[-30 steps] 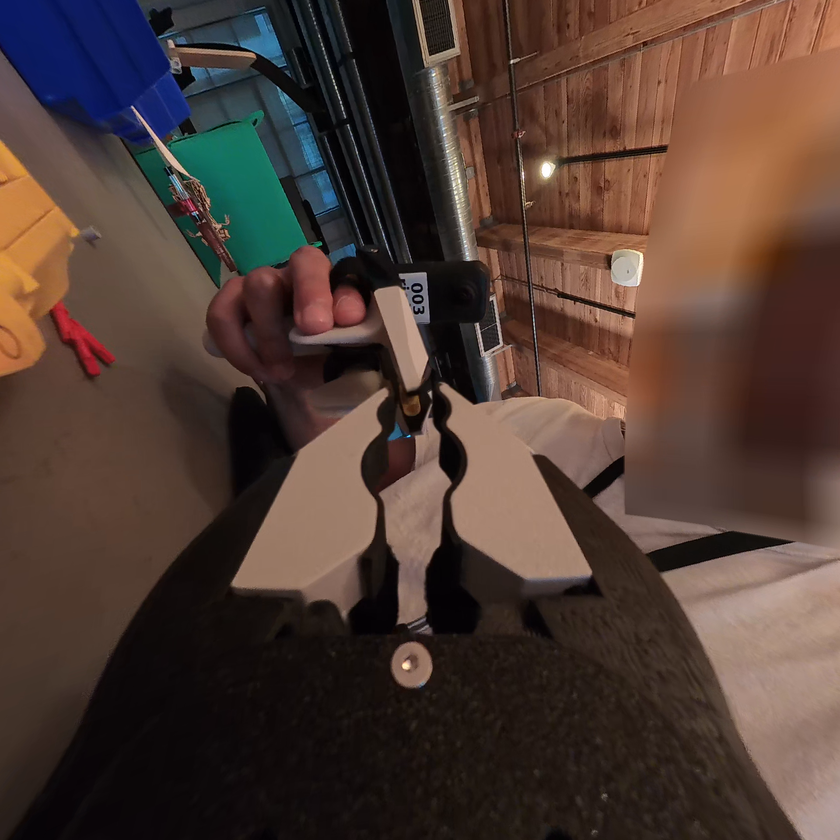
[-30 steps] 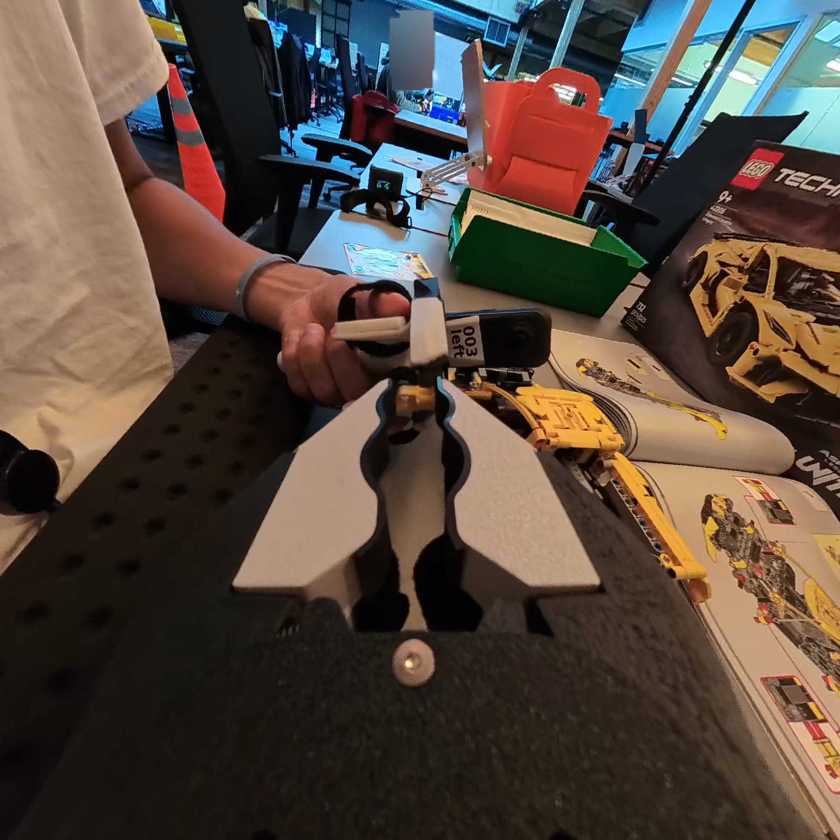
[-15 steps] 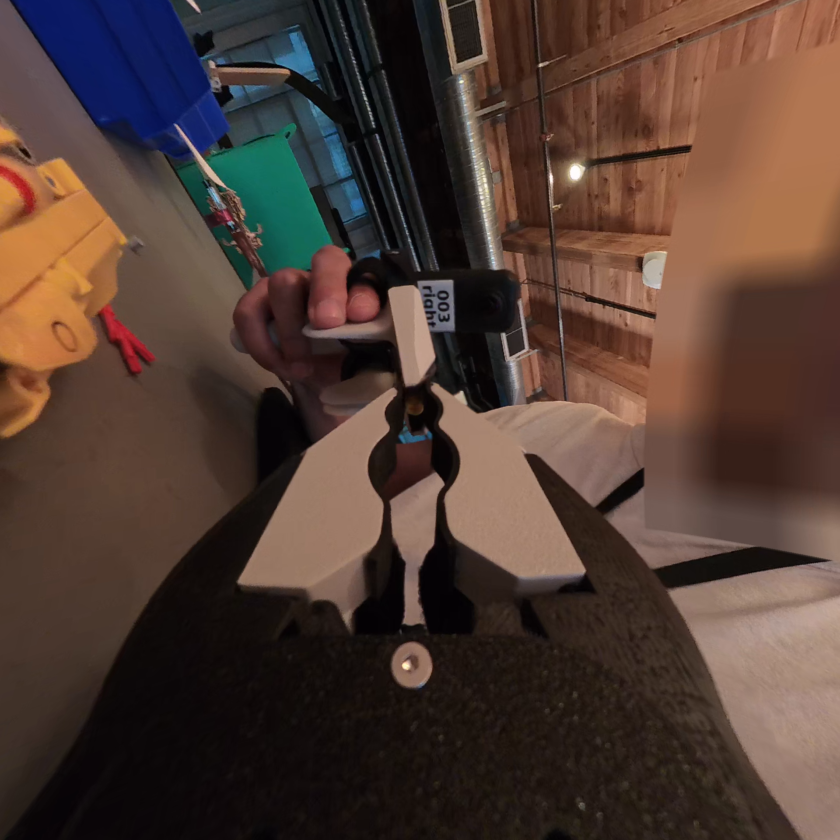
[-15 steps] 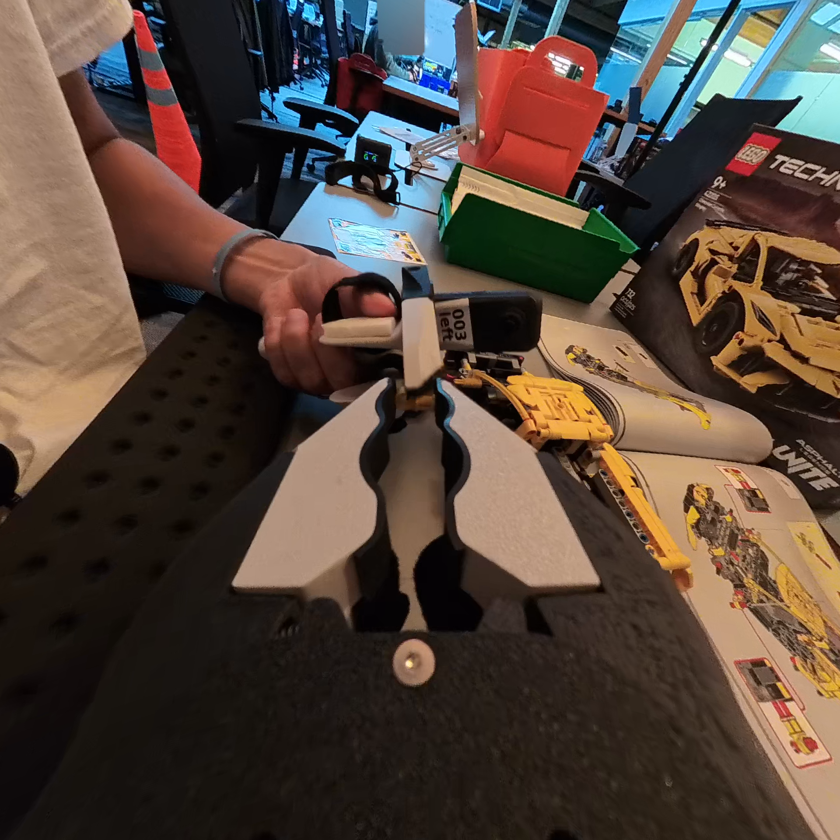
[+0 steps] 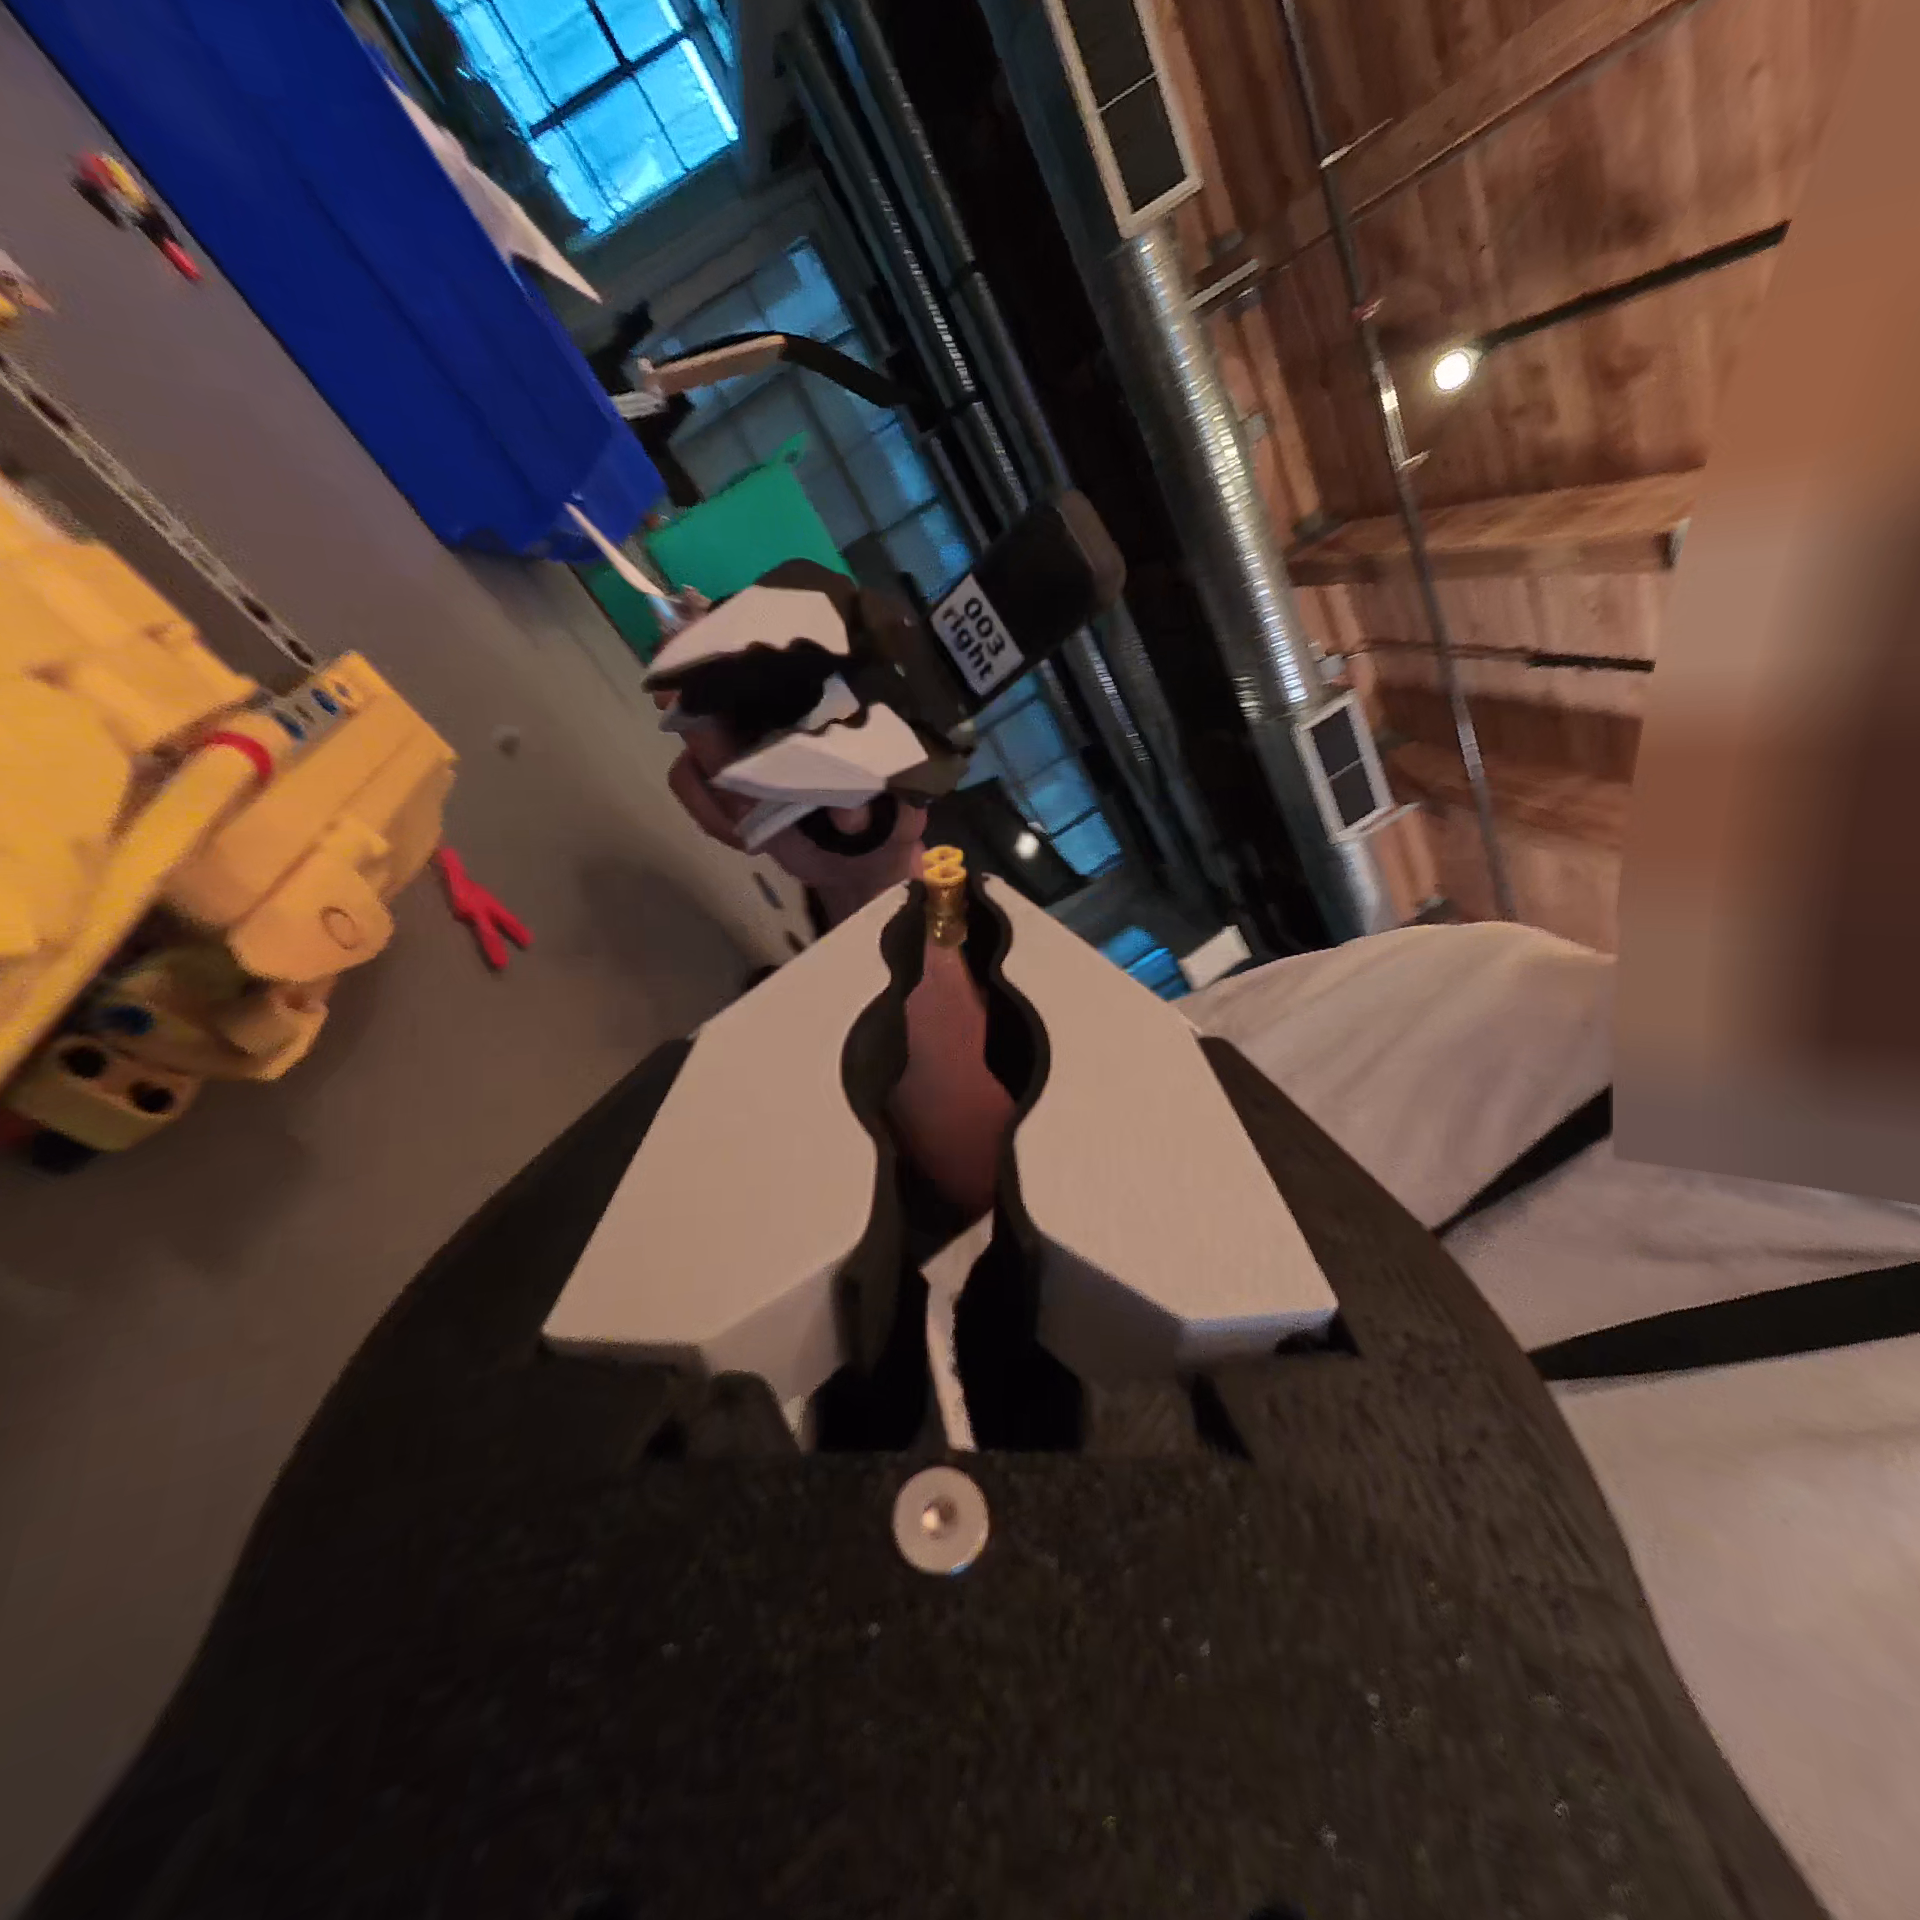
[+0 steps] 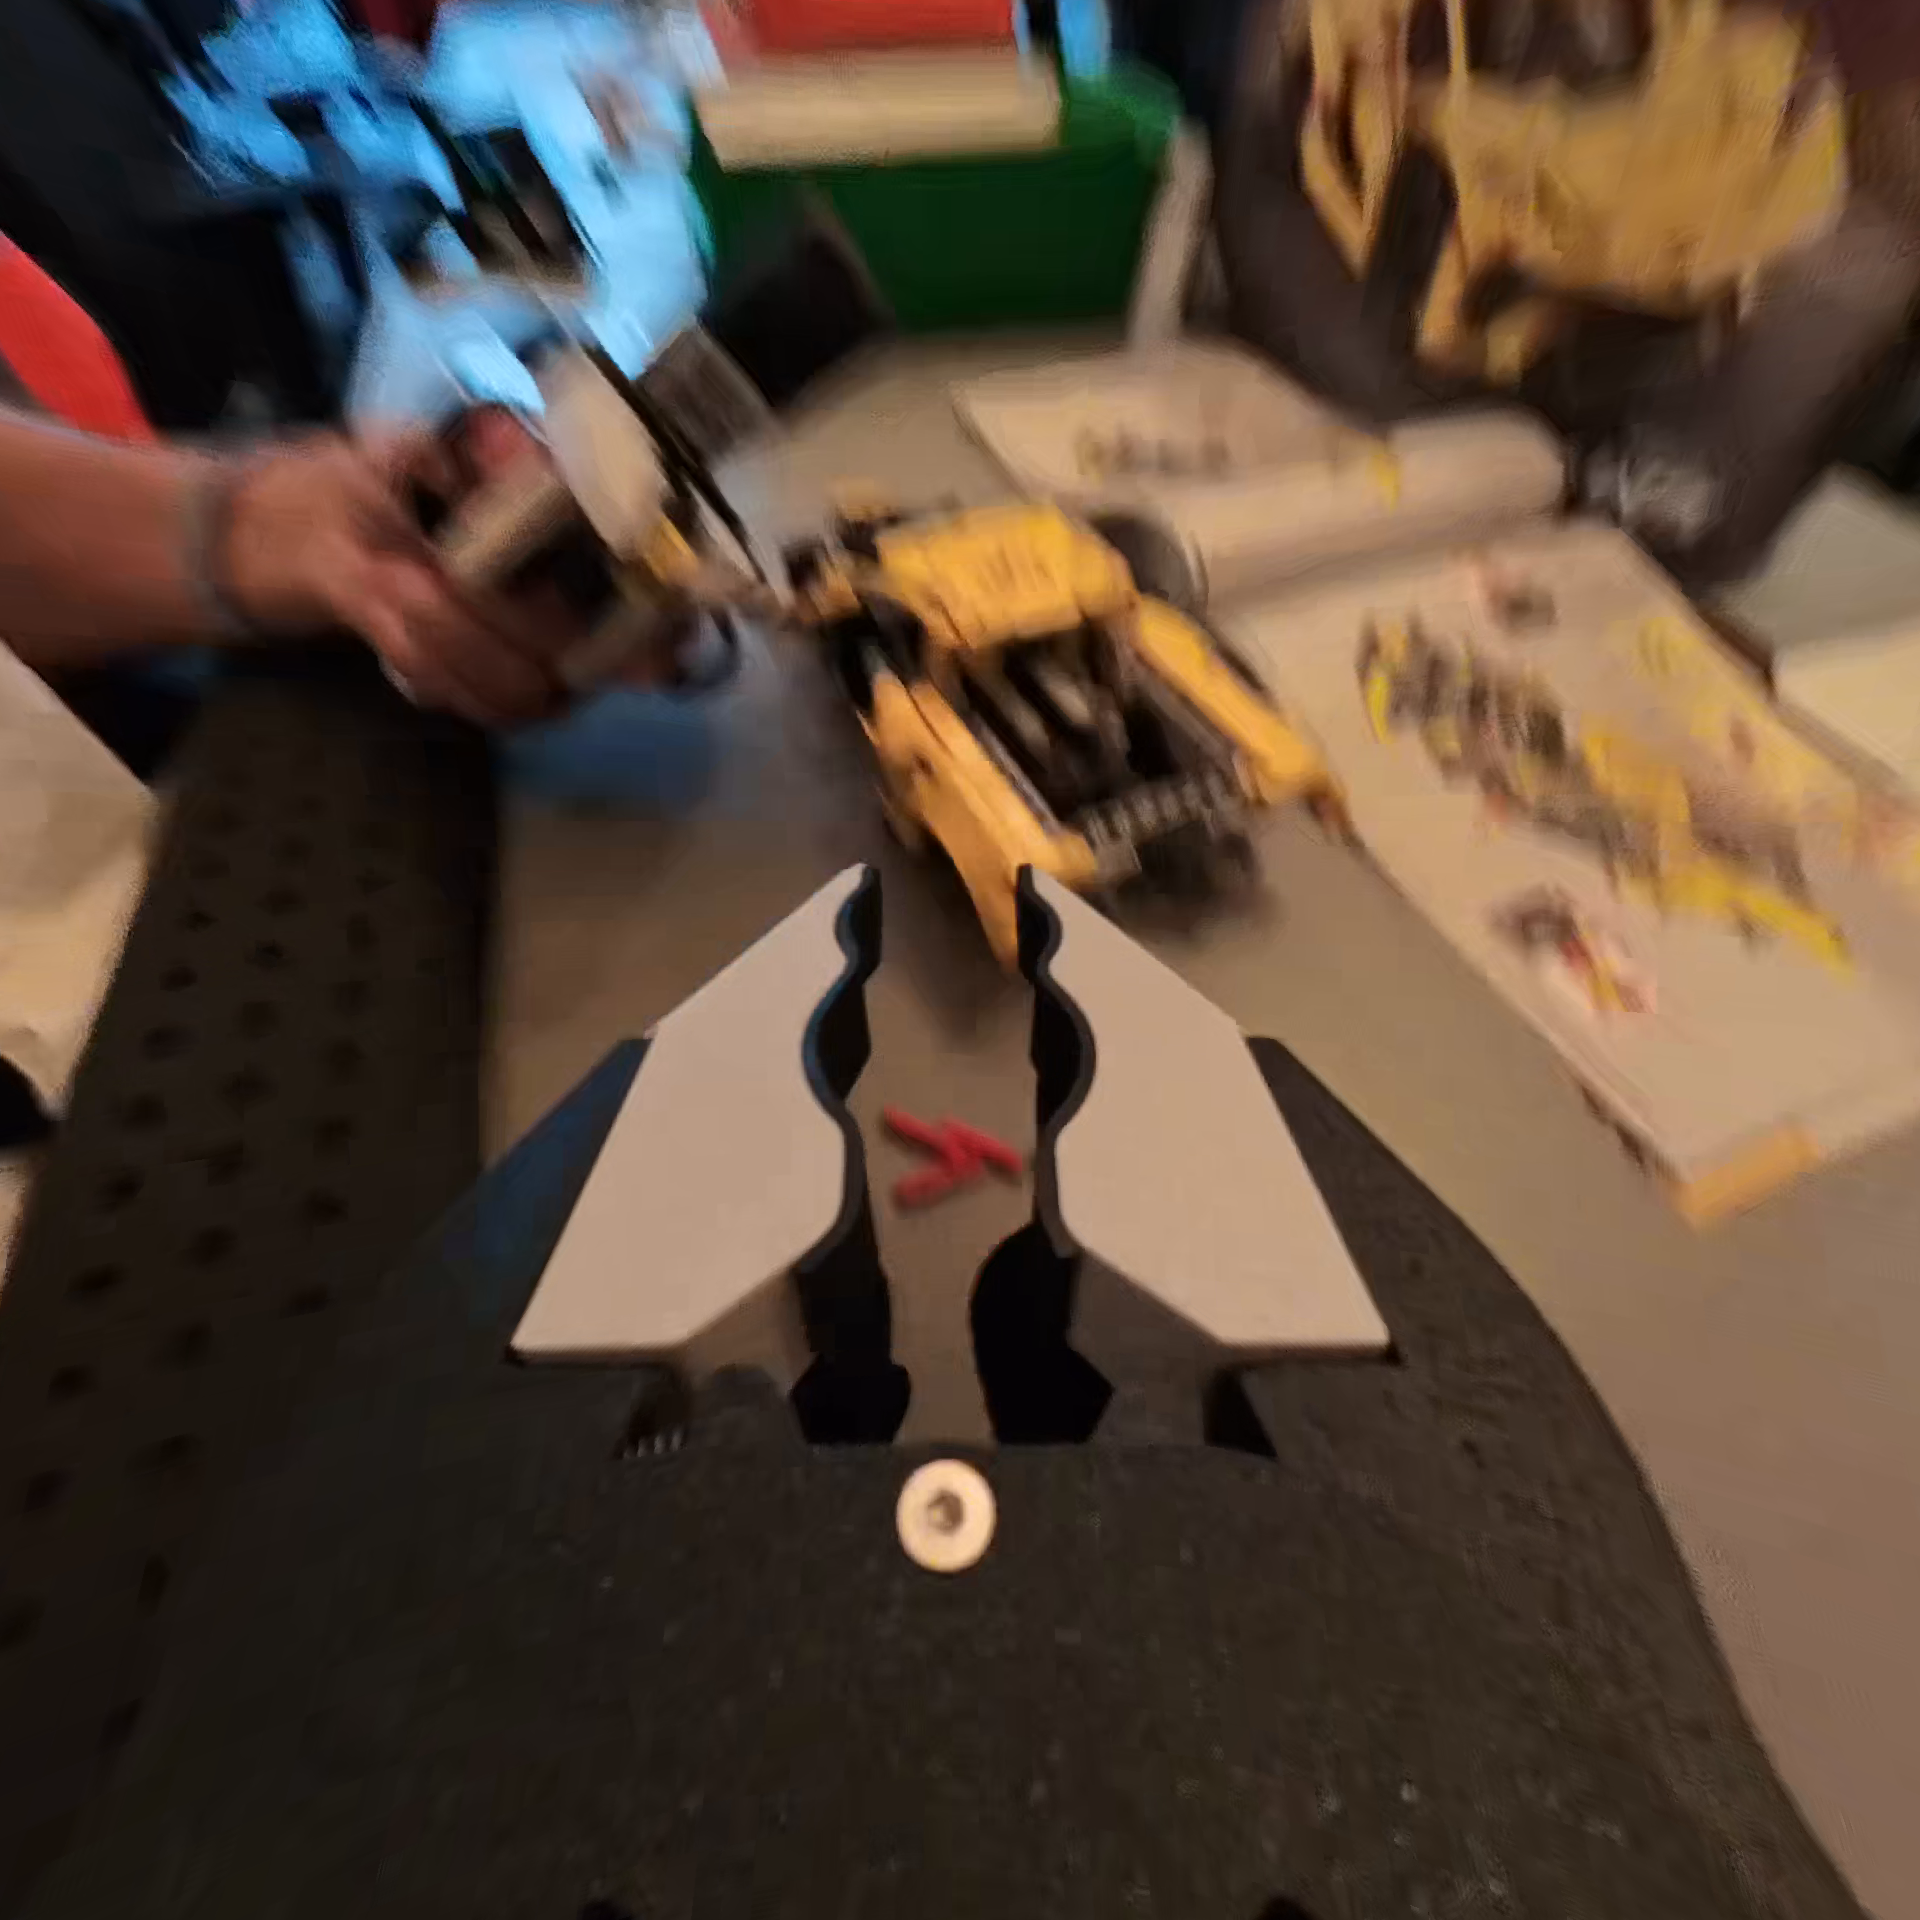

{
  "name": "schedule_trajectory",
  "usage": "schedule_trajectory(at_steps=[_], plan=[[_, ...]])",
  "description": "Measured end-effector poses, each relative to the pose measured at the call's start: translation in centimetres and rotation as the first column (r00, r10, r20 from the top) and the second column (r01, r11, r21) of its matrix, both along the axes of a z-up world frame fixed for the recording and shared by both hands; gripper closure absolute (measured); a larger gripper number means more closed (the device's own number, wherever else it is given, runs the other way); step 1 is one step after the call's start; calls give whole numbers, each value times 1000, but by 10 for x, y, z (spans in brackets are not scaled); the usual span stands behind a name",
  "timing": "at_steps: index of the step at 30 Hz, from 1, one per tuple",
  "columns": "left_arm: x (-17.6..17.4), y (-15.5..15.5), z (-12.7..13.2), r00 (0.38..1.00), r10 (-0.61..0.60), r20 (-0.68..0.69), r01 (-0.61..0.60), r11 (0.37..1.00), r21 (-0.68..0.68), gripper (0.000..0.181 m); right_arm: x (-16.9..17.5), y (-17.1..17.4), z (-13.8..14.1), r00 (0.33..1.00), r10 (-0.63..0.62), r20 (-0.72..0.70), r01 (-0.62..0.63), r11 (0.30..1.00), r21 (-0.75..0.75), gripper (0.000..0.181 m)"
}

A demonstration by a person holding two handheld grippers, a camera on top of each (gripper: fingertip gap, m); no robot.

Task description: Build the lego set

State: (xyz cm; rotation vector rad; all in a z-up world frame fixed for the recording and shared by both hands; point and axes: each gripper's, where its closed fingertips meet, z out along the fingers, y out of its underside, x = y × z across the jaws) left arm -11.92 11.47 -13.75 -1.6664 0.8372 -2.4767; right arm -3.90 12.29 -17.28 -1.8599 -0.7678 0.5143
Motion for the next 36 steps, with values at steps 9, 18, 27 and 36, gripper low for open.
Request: schedule_trajectory(at_steps=[9,18,27,36], plan=[[3,7,-8,992,116,-46,-104,972,213,174,28,-32,-63,979,45,201,6,969,-248,161],[3,11,-9,992,115,-47,-106,980,171,175,19,-29,-86,954,-43,296,128,953,-273,155],[3,7,-10,994,94,-51,-85,984,156,175,-10,-43,-86,972,38,231,41,944,-327,153],[3,7,-11,994,90,-57,-80,985,151,175,9,-31,-87,957,-56,285,157,926,-344,154]])
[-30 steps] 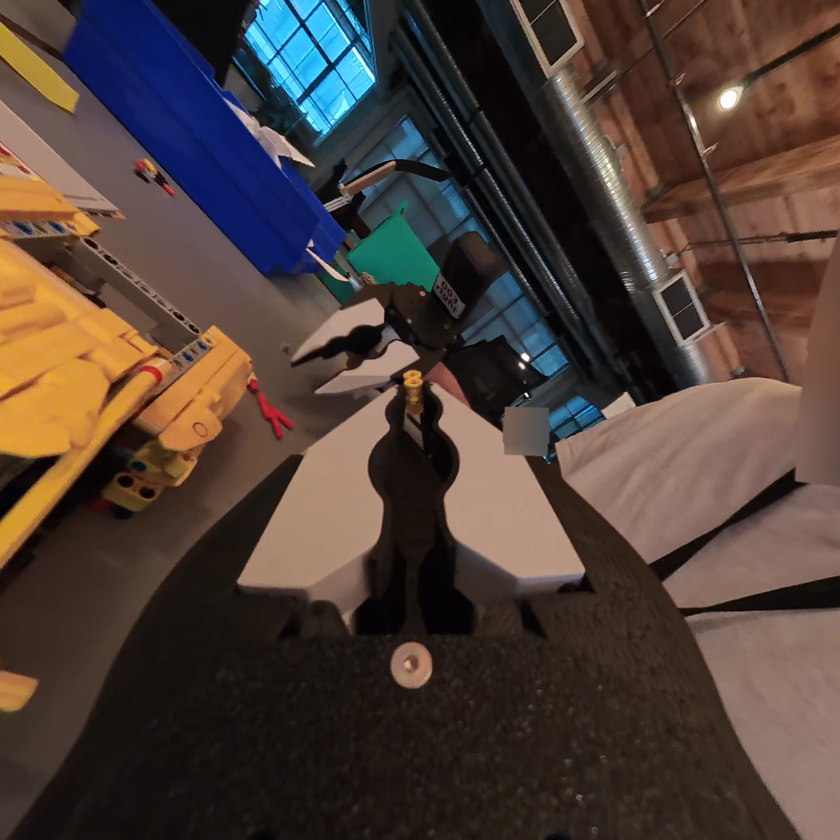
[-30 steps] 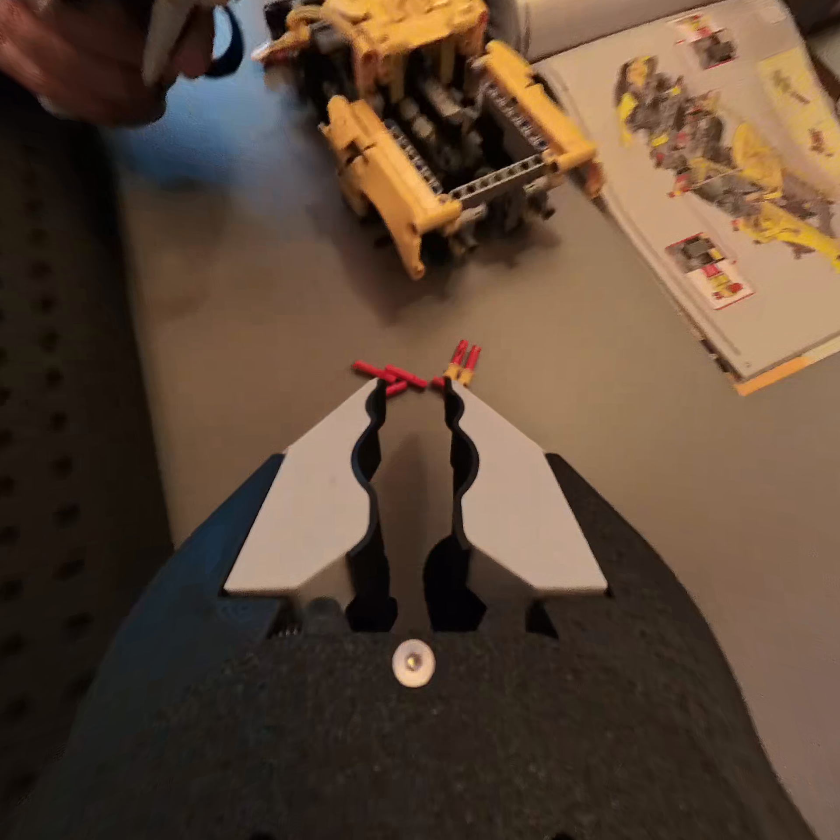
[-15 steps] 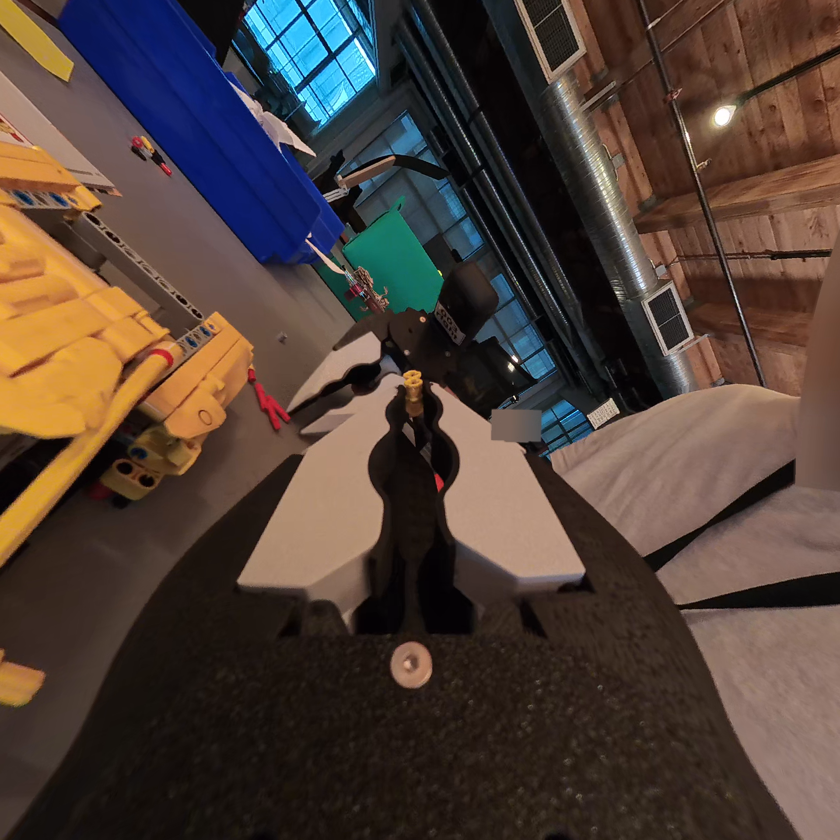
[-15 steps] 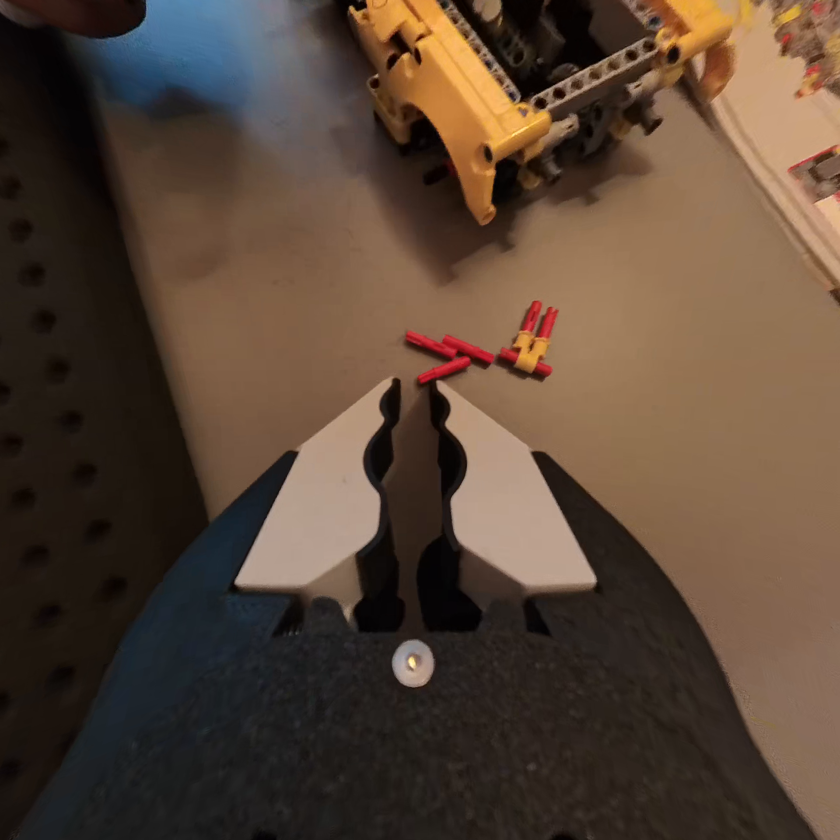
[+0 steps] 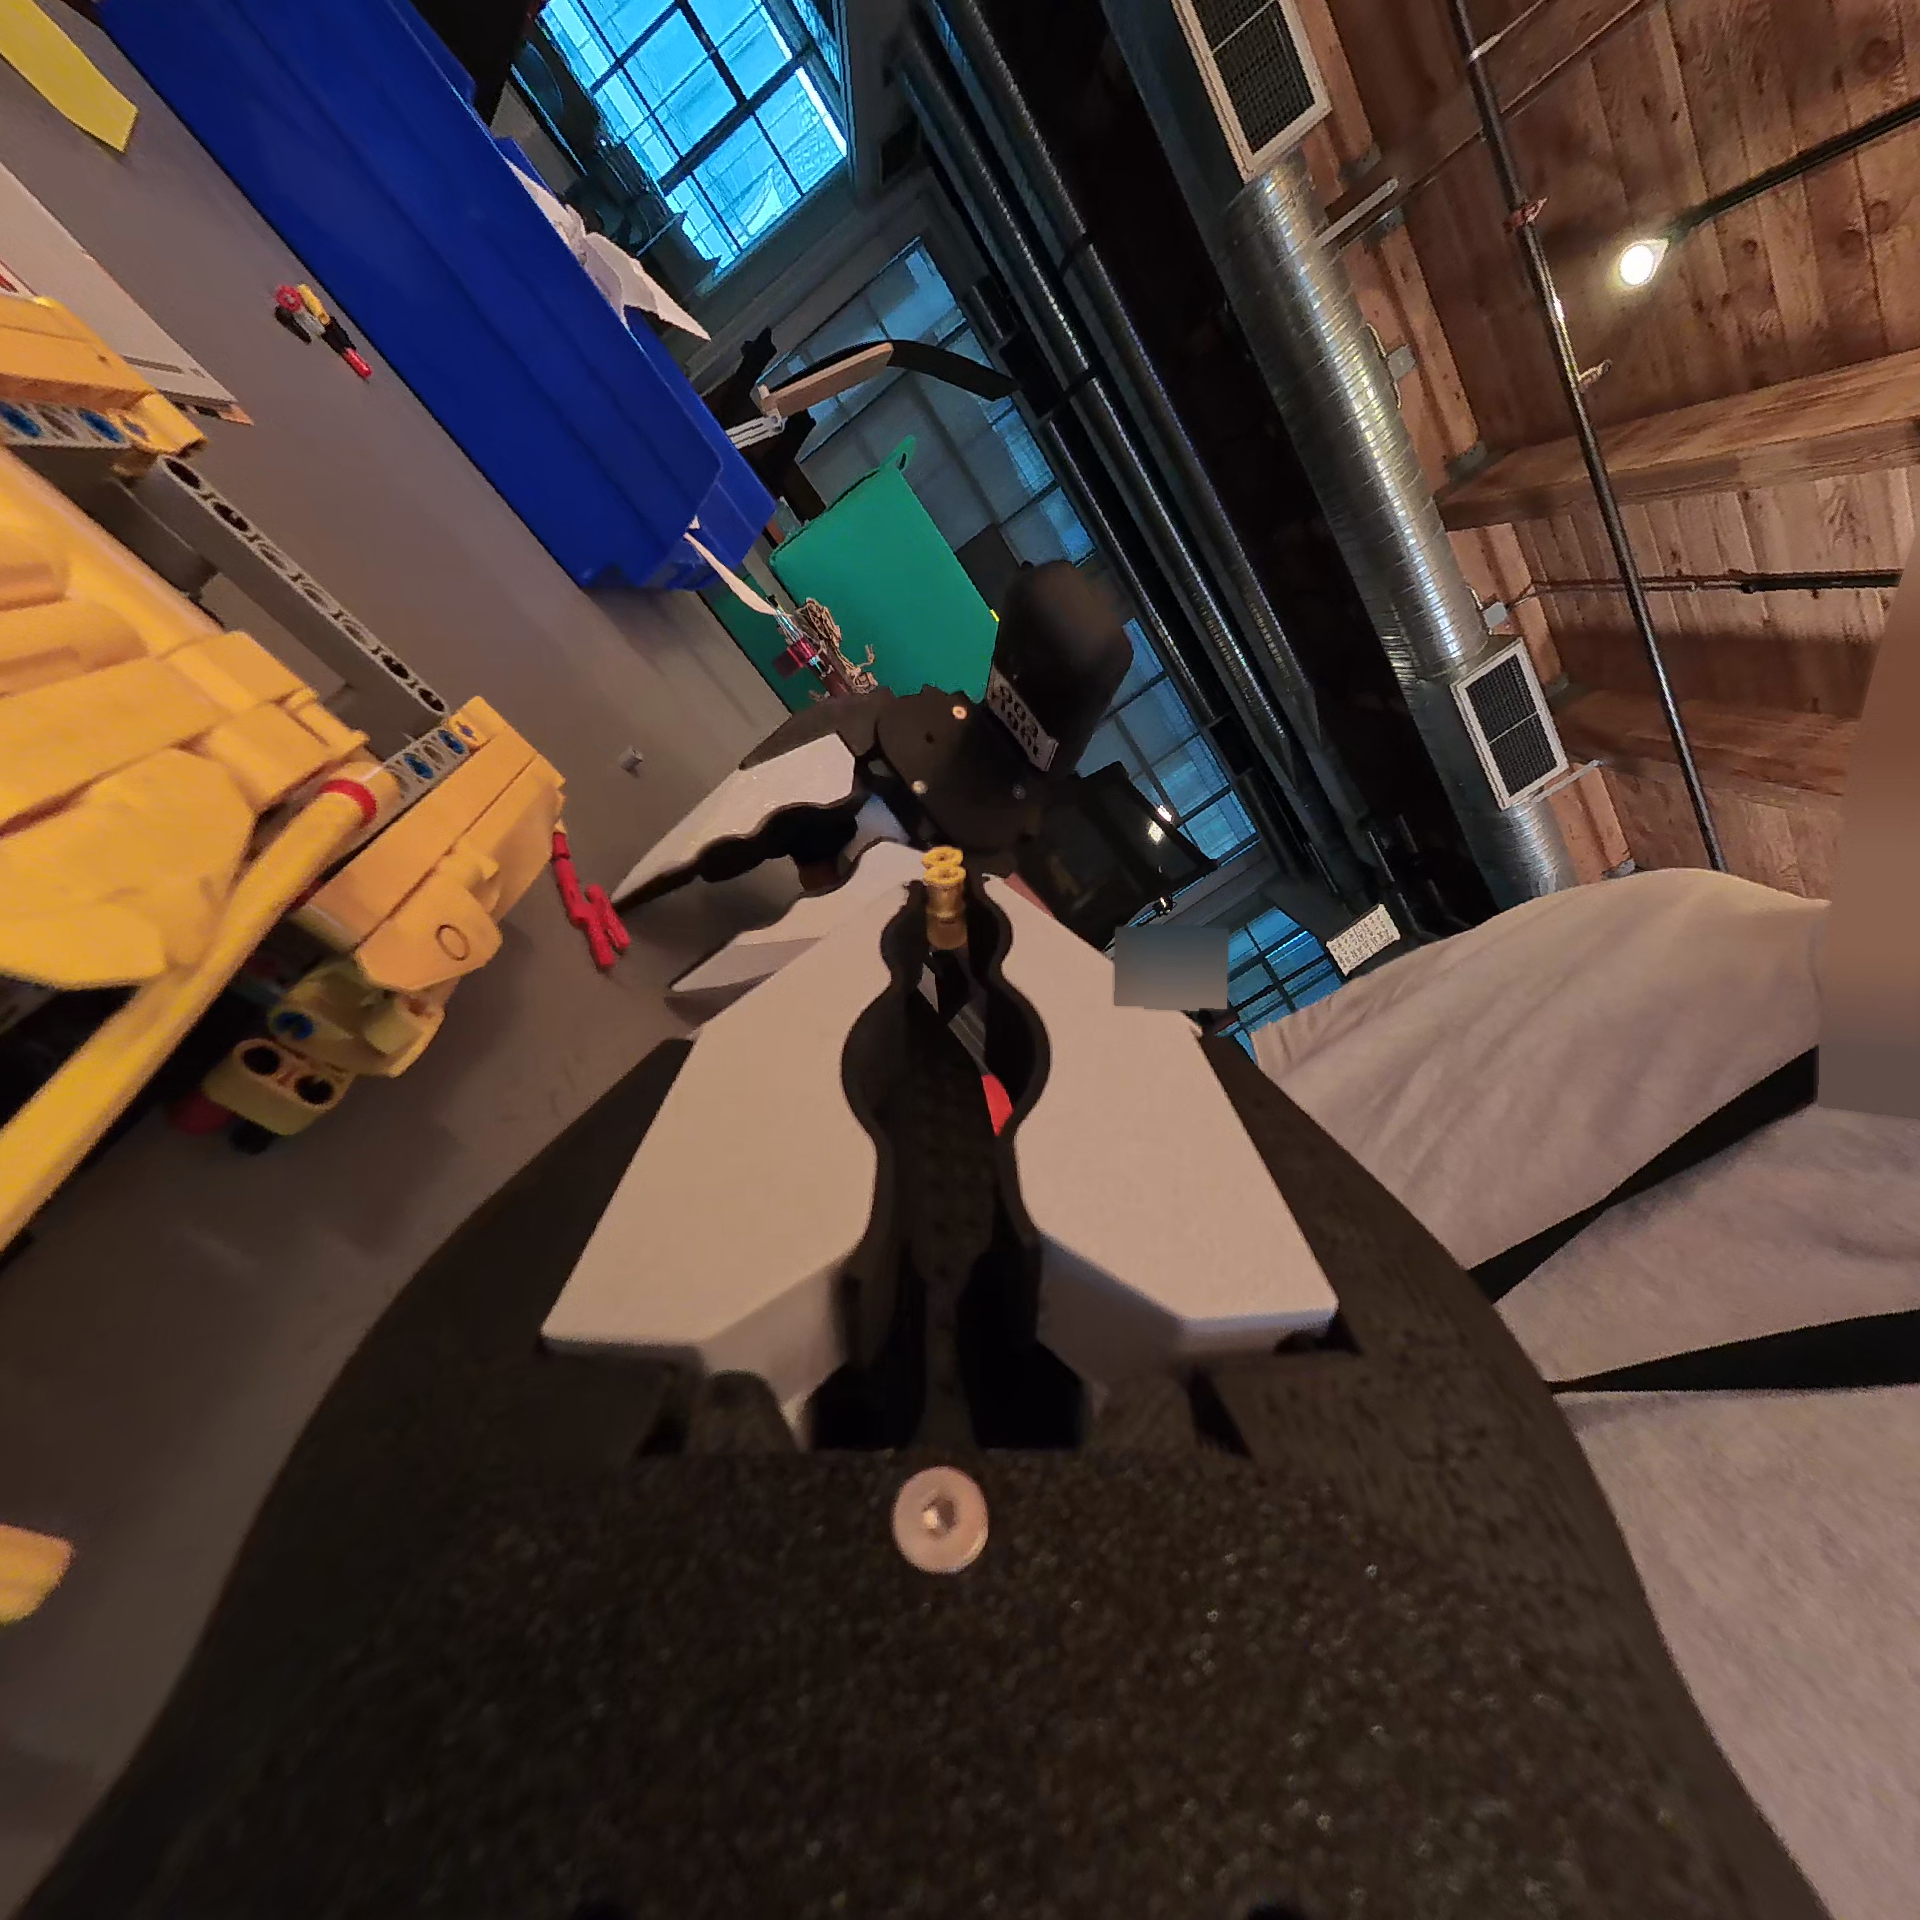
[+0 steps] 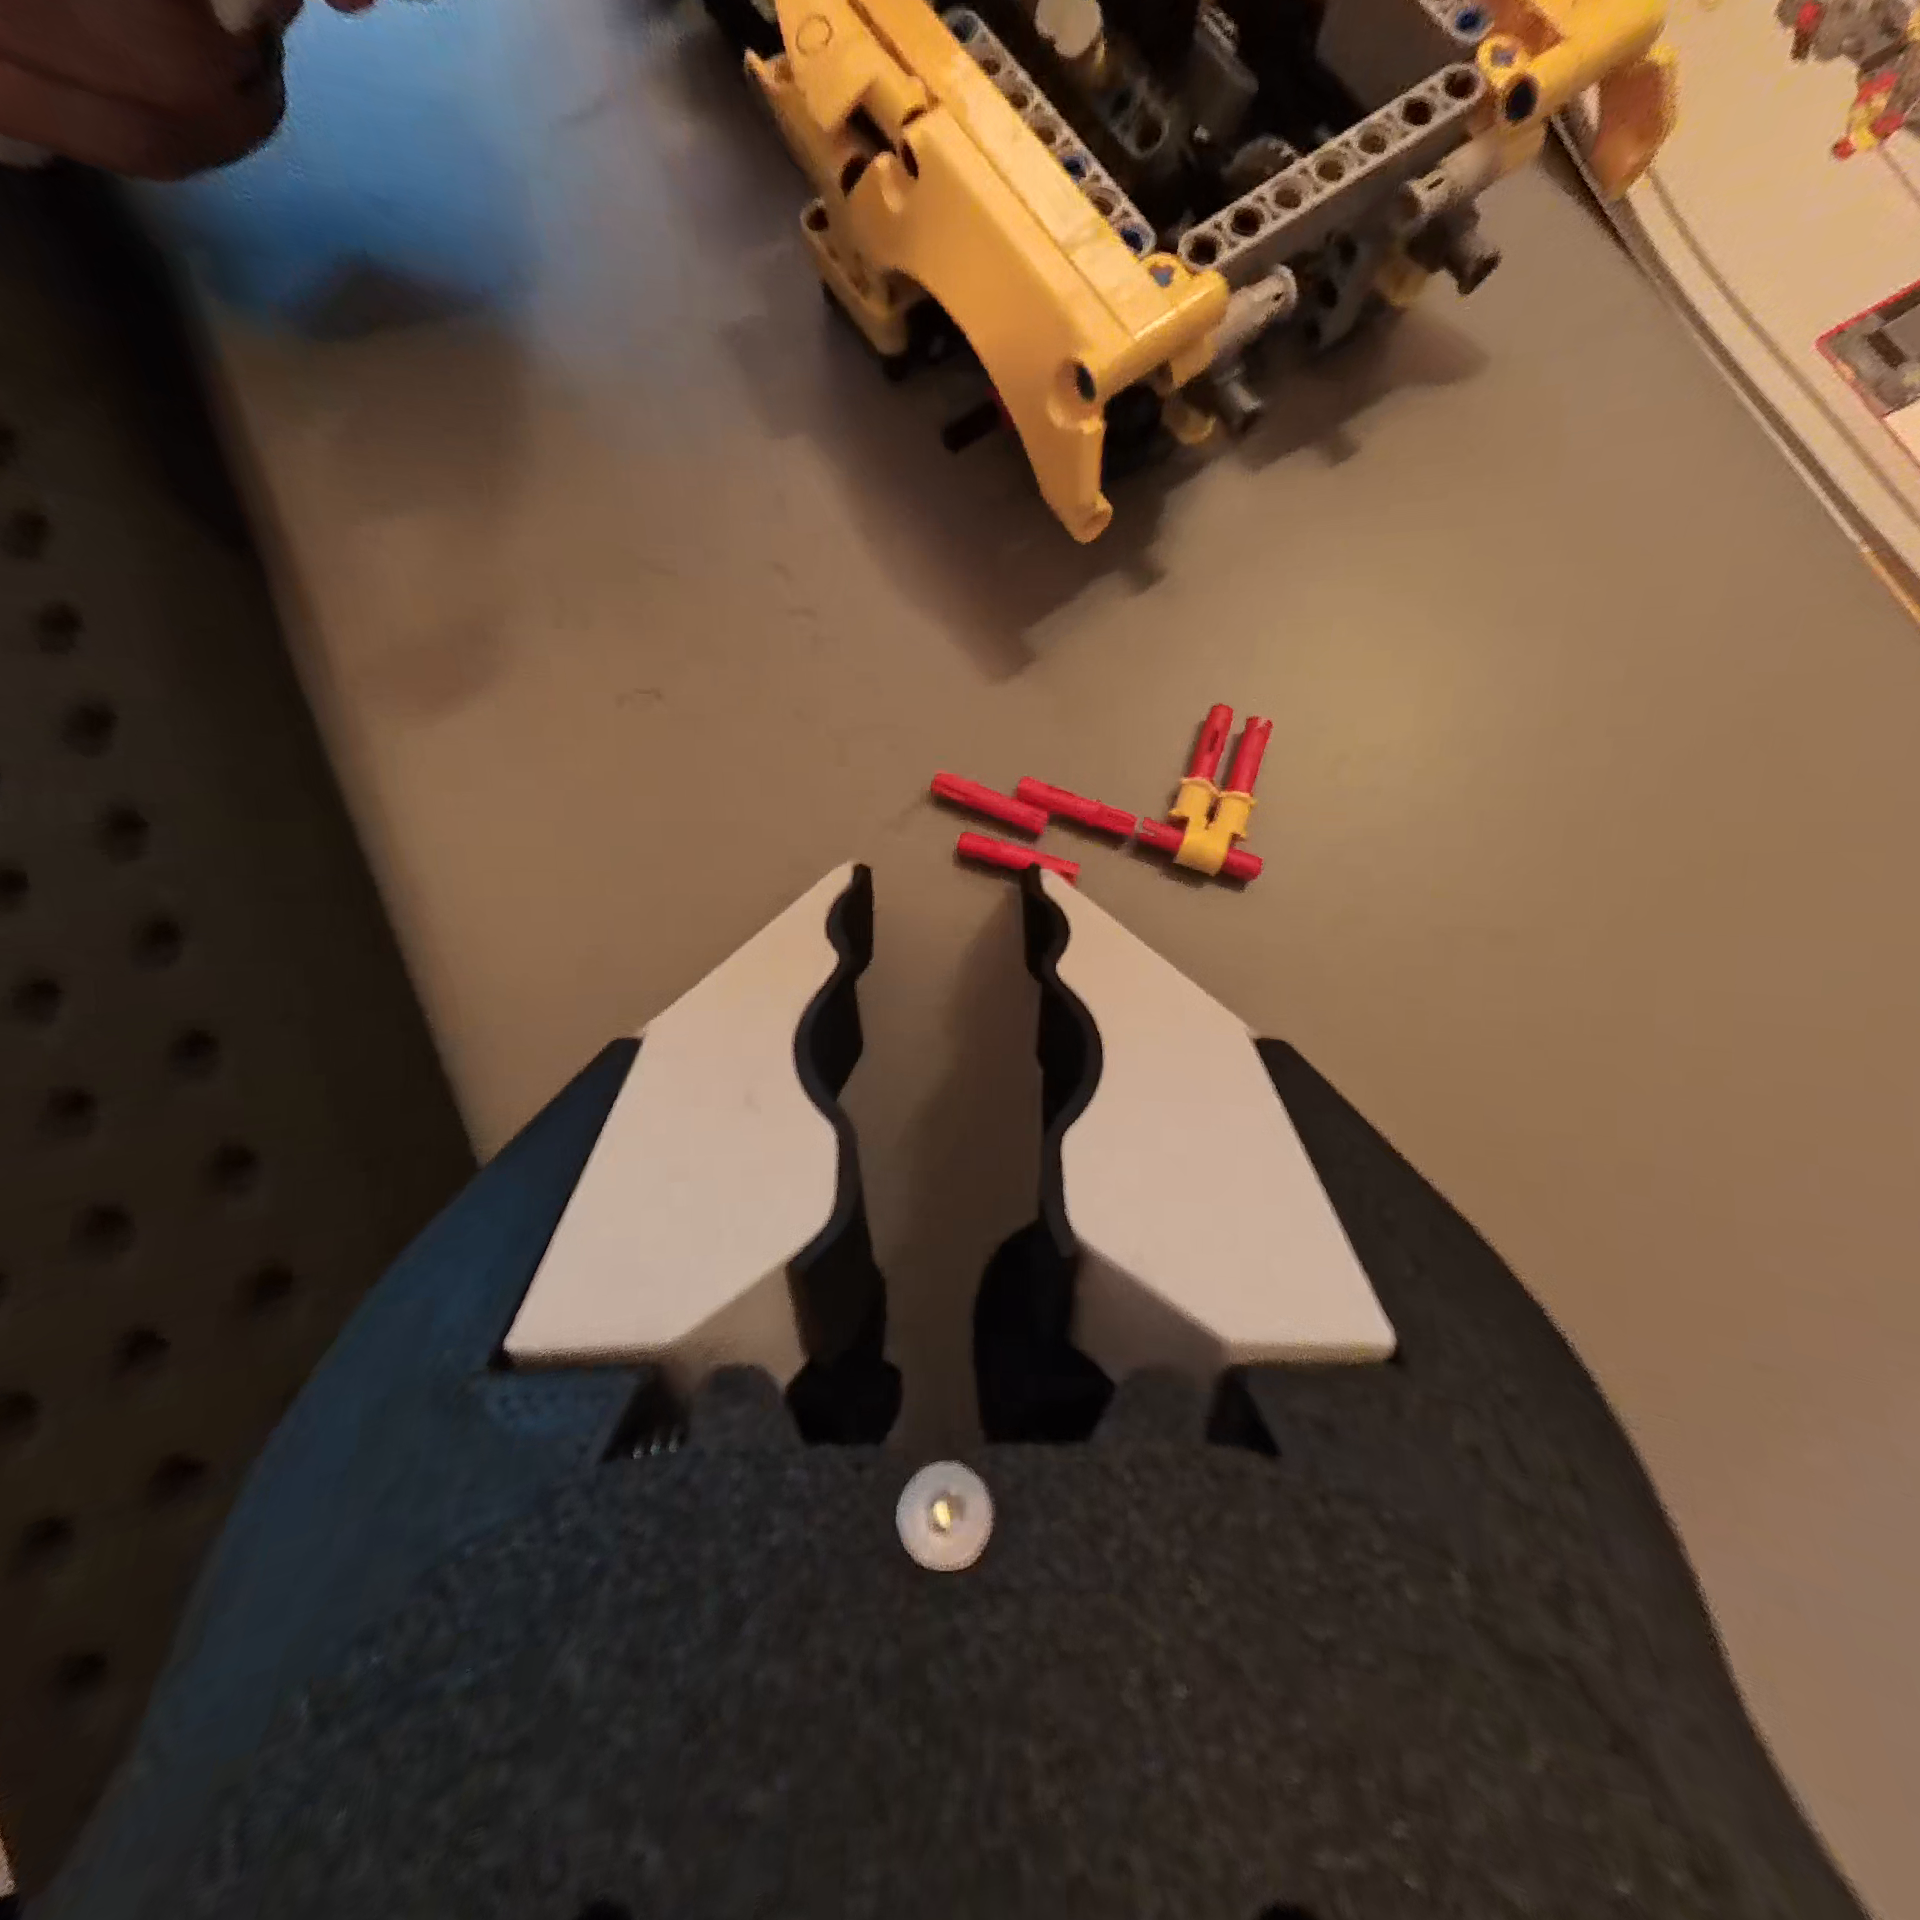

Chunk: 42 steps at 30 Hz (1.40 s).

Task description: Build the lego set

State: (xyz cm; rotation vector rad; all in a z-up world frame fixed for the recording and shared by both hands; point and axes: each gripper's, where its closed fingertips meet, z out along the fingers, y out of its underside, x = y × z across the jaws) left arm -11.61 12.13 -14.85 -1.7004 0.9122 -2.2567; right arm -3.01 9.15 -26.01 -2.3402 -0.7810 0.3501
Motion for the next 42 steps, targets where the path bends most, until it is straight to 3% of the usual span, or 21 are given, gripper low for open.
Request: schedule_trajectory(at_steps=[6,11,13,16,19,21,23,26,28,32,38,42], plan=[[0,-3,0,1000,-14,1,14,1000,-3,175,-1,10,-2,999,-43,2,42,997,57,149],[0,-2,0,1000,-11,1,11,1000,-2,175,0,17,-2,995,-86,42,81,990,113,161],[0,-2,0,1000,-10,-2,10,1000,0,175,7,17,-3,990,-125,71,115,985,130,177],[0,-2,0,1000,-8,-2,8,1000,5,175,20,12,-2,981,-138,136,119,982,144,178],[0,-3,0,1000,-14,1,14,1000,-3,175,56,-8,14,968,-144,206,137,989,48,178],[0,-3,0,1000,-15,2,15,1000,-5,175,94,-34,26,952,-159,261,197,972,-127,178],[-1,-3,0,1000,-18,6,18,1000,-14,174,140,-67,30,907,-182,379,318,887,-335,178],[-1,-3,0,1000,-22,6,22,999,-25,175,181,-114,23,861,-89,501,410,705,-578,178],[-1,-4,0,1000,-22,7,23,999,-22,175,191,-134,15,854,-31,519,439,579,-687,178],[-1,-5,0,1000,-24,3,24,1000,-13,175,199,-161,9,833,85,547,473,405,-783,177],[-1,-7,-1,1000,-30,0,30,1000,-5,175,199,-170,10,811,142,567,513,292,-807,177],[-1,-8,0,999,-35,3,35,999,-7,175,199,-168,10,809,157,566,514,277,-812,177]])
